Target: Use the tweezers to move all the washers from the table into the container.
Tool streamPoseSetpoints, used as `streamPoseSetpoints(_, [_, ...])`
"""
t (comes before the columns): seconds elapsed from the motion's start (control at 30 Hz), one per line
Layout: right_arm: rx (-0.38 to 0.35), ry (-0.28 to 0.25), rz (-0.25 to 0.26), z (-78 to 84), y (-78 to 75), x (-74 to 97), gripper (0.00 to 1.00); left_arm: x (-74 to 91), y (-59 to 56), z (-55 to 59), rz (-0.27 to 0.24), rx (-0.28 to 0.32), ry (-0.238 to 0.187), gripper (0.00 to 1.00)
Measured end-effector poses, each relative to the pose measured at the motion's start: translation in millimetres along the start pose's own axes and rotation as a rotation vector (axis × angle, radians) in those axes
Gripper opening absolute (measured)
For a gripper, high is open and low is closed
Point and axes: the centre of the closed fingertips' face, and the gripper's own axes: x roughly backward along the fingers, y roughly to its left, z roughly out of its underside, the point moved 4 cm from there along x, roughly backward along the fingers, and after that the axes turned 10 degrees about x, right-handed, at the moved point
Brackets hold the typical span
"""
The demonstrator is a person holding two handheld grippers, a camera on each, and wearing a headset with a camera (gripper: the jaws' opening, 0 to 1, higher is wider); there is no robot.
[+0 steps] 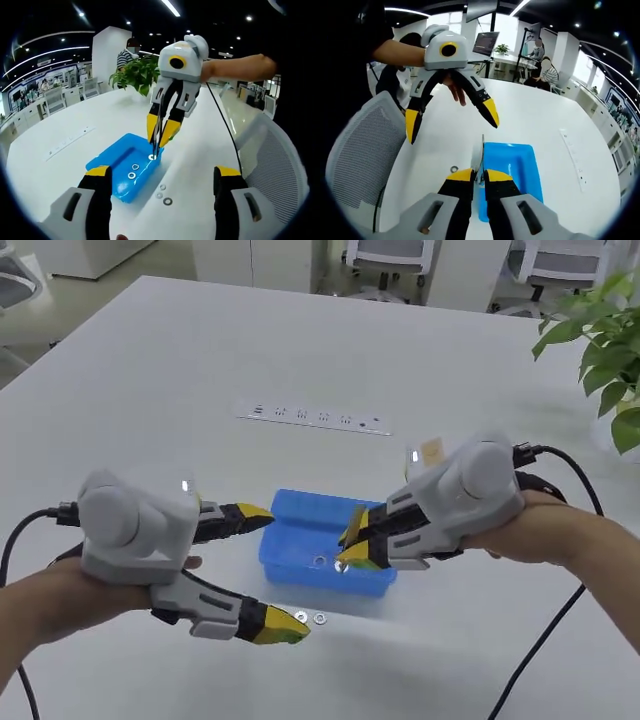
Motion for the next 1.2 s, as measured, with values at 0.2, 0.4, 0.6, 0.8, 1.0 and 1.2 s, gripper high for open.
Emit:
streamPoseSetpoints(0.2, [-0.004, 0.008, 0.011, 6.8, -6.6, -0.4, 0.09, 0.6, 1.9, 0.0, -0.016, 0.008, -0.007, 0.97])
streamPoseSetpoints(0.4, [-0.003, 0.018, 0.025, 15.0, -12.1, -3.6, 0.09, 1.1, 6.6, -2.4, -0.031, 0.01, -0.019, 0.99])
streamPoseSetpoints(0.6, [-0.006, 0.022, 0.031, 21.7, -17.5, -8.8, 0.09, 1.8, 9.7, -4.7, -0.036, 0.014, -0.026, 0.99])
streamPoseSetpoints(0.8, [-0.003, 0.027, 0.031, 28.6, -20.9, -15.9, 0.1, 1.8, 13.2, -7.8, -0.036, 0.013, -0.024, 0.99])
streamPoseSetpoints(1.0, [0.006, 0.036, 0.022, 37.6, -21.9, -22.0, 0.1, -0.9, 15.8, -11.0, -0.028, 0.01, -0.016, 0.94])
streamPoseSetpoints(1.2, [0.003, 0.042, 0.017, 44.7, -24.1, -25.6, 0.1, -5.6, 17.0, -16.7, -0.014, 0.001, -0.018, 0.87])
